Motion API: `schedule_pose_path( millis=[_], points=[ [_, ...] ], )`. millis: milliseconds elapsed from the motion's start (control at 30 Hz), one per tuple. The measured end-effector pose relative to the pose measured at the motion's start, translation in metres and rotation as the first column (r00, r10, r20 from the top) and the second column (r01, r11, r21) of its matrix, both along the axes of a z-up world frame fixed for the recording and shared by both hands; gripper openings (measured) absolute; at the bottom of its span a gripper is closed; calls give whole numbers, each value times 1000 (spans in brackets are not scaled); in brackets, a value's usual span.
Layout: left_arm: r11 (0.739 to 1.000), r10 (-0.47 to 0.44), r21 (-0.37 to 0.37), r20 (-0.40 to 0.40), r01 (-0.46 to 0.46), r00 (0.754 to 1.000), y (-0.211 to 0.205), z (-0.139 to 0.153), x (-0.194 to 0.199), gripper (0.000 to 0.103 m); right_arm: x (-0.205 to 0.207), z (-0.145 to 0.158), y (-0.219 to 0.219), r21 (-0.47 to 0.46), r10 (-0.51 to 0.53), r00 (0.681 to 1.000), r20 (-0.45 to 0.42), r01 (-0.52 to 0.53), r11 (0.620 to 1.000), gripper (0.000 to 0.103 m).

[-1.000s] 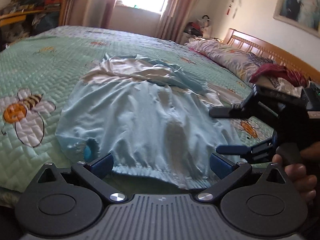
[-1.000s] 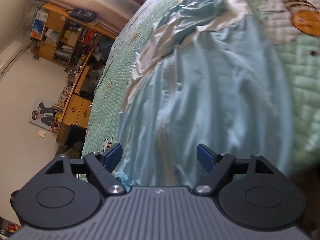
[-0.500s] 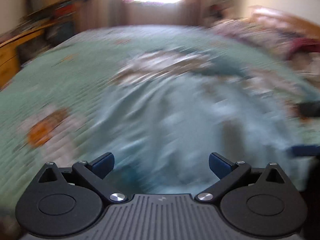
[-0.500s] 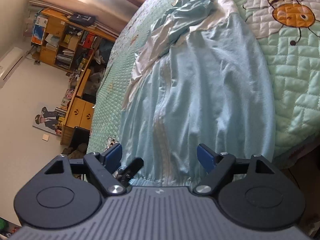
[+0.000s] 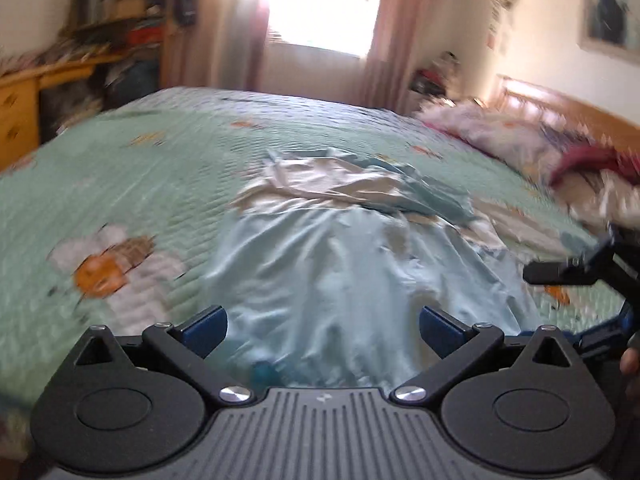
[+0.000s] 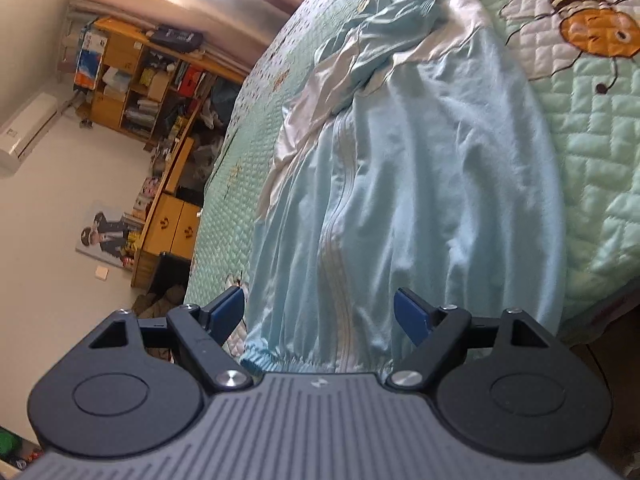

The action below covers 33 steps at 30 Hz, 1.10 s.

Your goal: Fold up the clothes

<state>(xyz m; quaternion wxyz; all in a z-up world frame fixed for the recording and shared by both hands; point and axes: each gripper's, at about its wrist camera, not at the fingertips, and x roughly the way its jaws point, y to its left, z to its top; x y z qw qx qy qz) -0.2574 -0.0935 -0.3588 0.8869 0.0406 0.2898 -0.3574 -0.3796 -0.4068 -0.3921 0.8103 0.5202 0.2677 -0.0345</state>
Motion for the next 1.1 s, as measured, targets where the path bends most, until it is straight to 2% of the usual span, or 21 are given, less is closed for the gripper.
schedule_pose_path(
  millis=[100, 167, 233, 300, 433, 567, 667, 900, 1100],
  points=[
    [996, -89, 30, -34, 90, 995, -18, -15, 5, 102, -4, -3, -4, 15, -19, 1000, -8, 19, 1000, 83],
    [995, -15, 96, -97, 24, 995, -14, -32, 11, 97, -5, -6, -6, 31, -22, 1000, -16, 22, 999, 83],
    [992, 89, 104, -157, -73, 984, 6, -41, 19, 94, -6, -8, -7, 42, -22, 1000, -15, 23, 999, 83],
    [986, 161, 75, -177, -150, 971, 28, -36, 20, 97, -7, -8, -9, 43, -28, 1000, -7, 28, 999, 83],
    [984, 177, 9, -188, -178, 966, 48, -22, 19, 99, -6, -11, -11, 62, -32, 999, 4, 32, 998, 83],
    [994, 94, -43, -142, -101, 985, 34, -8, 6, 100, -10, -9, -13, 55, -41, 999, 18, 40, 998, 83],
    [999, 5, -46, -106, -10, 994, 14, 2, -5, 100, -15, -6, -19, 44, -64, 998, 27, 63, 997, 83],
    [995, -97, -40, -84, 94, 992, -23, 13, -16, 101, -38, -4, -51, 54, -189, 980, 66, 186, 981, 83],
    [989, -143, -37, -88, 141, 986, -43, 13, -16, 101, -36, -1, -69, 69, -220, 970, 107, 214, 974, 83]
  ],
)
